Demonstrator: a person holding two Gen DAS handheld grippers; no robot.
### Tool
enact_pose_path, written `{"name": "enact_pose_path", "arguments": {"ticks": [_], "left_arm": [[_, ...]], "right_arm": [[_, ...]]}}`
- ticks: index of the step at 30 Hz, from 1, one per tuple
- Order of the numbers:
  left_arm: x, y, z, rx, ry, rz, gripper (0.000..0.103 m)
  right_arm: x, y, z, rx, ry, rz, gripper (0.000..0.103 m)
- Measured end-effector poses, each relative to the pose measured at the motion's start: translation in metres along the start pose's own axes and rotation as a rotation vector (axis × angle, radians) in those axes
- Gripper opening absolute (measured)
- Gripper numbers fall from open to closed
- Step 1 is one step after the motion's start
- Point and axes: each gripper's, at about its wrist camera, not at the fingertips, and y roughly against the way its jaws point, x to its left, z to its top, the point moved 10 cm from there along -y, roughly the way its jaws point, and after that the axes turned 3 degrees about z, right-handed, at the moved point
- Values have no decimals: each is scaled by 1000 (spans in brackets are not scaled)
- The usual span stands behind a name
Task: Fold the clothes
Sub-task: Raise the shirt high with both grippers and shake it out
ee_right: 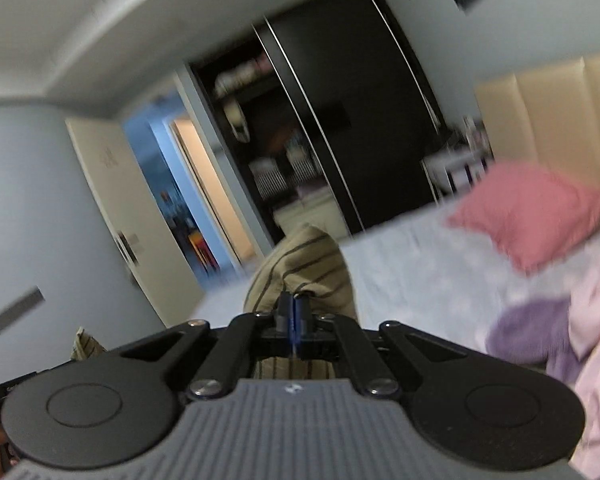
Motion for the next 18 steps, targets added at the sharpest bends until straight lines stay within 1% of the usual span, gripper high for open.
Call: {"name": "enact_pose_path", "arguments": {"ticks": [3,4,5,8,12,14,16,18], "left_arm": [[-11,23,36,-93,2,-21,0],[-14,31,47,-124,2,-28,0],[-16,35,52,-139,1,-28,0],[-21,35,53,-146,-5,-22,0],[-21,40,47,-126,-19,-10,1],[-19,45,45,-128,-31,9,1],[-10,59,49,-148,-30,38,1],[7,70,55,-166,17,56,1]], "right_arm": [[20,28,39,-81,39,23,1],[20,34,45,-91,41,22,1],[20,39,50,-99,41,20,1],[19,54,65,-122,42,14,1],[6,52,60,-99,32,-12,2],[-4,49,56,-95,26,-32,2],[-19,52,59,-104,23,-59,2],[-35,56,68,-119,-2,-76,2]]}}
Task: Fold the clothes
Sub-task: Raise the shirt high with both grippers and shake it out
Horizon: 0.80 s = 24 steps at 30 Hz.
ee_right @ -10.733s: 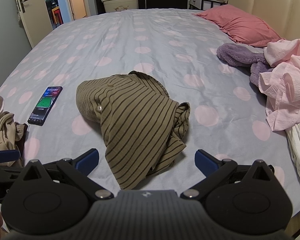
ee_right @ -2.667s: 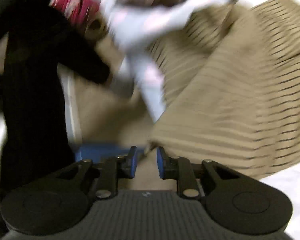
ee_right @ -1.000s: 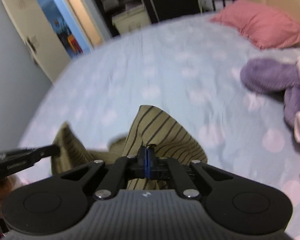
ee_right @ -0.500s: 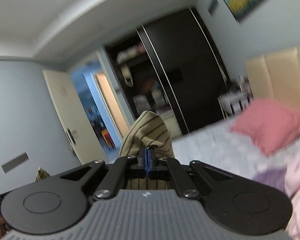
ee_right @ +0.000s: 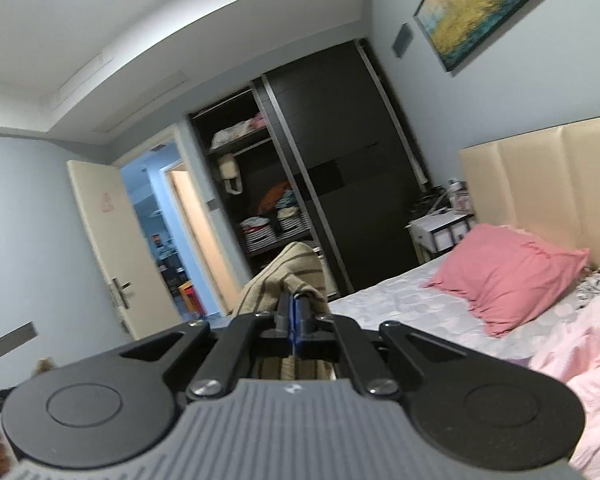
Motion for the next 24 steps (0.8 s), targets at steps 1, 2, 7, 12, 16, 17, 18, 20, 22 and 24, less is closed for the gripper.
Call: {"name": "enact_pose_path", "arguments": {"ticks": [1,2,7,12,16,17,18,20,22,24], "left_arm": [[9,4,4,-8,26,10,1],[17,7,7,-11,42,18,1],[27,16,12,-24,40,31,1],[8,27,41,-32,23,-11,1],[-20,55,110,-101,3,-46,1],[-28,65,129,-127,-19,-45,1],[-36,75,147,-151,-47,-42,1],[-49,91,173,-172,-84,-38,1],[-56,99,186,-170,-98,-42,1],[-63,107,192,-163,-108,-46,1]], "right_arm": [[-8,1,5,-7,-14,-8,1],[-15,2,10,-9,-32,-9,2],[-32,10,34,-29,-74,11,2],[-13,37,80,-81,-59,60,2],[4,59,117,-123,-47,101,2],[9,68,130,-141,-39,111,2],[15,78,145,-162,-30,121,2],[27,98,172,-197,-10,137,2],[36,115,194,-203,13,144,2],[44,129,206,-197,40,143,2]]}}
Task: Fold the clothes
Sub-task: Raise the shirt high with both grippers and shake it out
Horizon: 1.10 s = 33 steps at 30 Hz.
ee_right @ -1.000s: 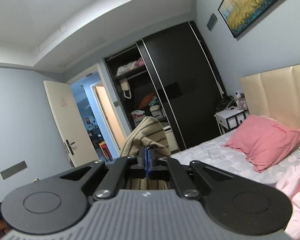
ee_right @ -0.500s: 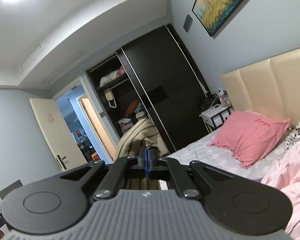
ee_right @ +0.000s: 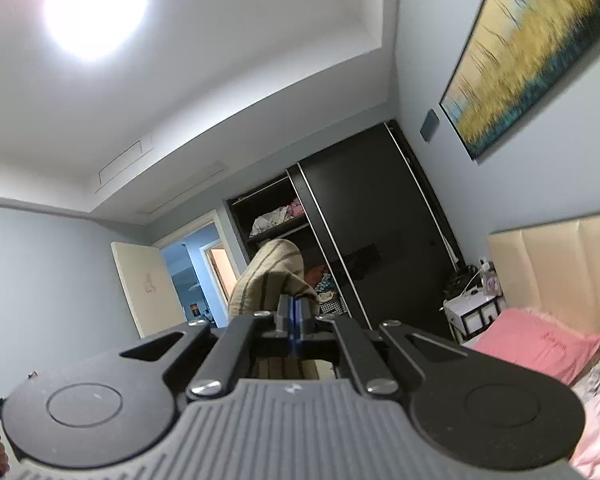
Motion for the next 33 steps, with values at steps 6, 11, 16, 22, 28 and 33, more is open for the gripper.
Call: {"name": "enact_pose_path", "arguments": {"ticks": [6,11,16,22,28,33], "left_arm": [[-11,-5,-11,46,-4,-11,1],[-5,-18,-33,107,-7,5,1],[2,-30,-55,168,-10,21,1],[25,-82,-71,192,-3,62,1],[48,-136,-86,213,6,104,1],[68,-181,-98,230,12,140,1]], "right_arm": [[14,12,6,68,59,-17,2],[10,11,-8,116,56,-33,2],[-8,-14,-30,192,31,-59,2],[-33,-83,-63,252,26,-88,2],[-58,-152,-96,311,20,-117,2],[-63,-208,-91,280,48,-122,2]]}}
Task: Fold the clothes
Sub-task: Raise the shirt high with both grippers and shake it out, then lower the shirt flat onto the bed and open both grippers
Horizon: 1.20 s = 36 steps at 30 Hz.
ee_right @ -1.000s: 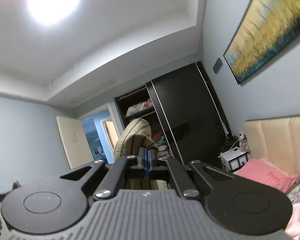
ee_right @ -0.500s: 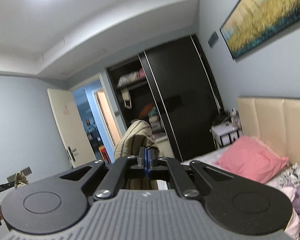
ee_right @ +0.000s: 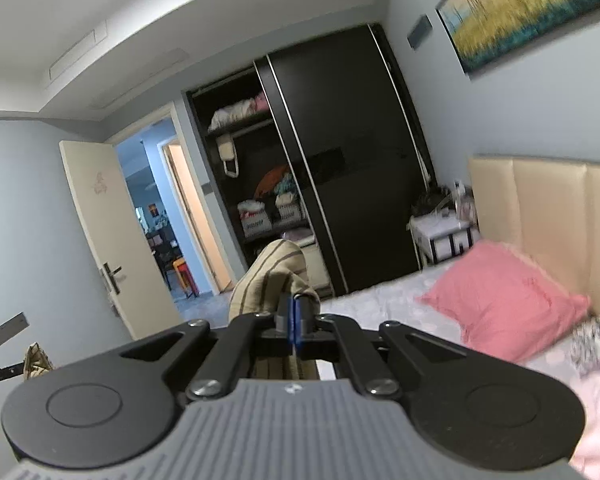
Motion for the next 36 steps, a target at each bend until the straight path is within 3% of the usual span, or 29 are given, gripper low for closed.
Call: {"name": "enact_pose_path", "arguments": {"ticks": [2,8,12,14,20,25,30,36], "left_arm": [[4,-11,8,-25,7,10,1],[3,27,68,-244,13,-4,1],[0,58,59,-273,-14,-31,0],[-2,71,34,-242,-29,-61,0],[5,88,-102,-54,-45,-122,1],[26,101,-232,130,-60,-143,1],[40,122,-350,363,-103,-174,1],[45,153,-440,627,-143,-220,1]], "right_arm": [[6,-6,25,-64,8,13,2],[13,28,85,-274,-5,83,2],[4,56,75,-277,-10,117,2],[-5,66,53,-236,-12,119,2],[-52,85,-72,-35,-61,87,2],[-91,101,-219,201,-99,79,2],[-118,119,-357,455,-129,77,2],[-144,147,-479,726,-159,40,2]]}}
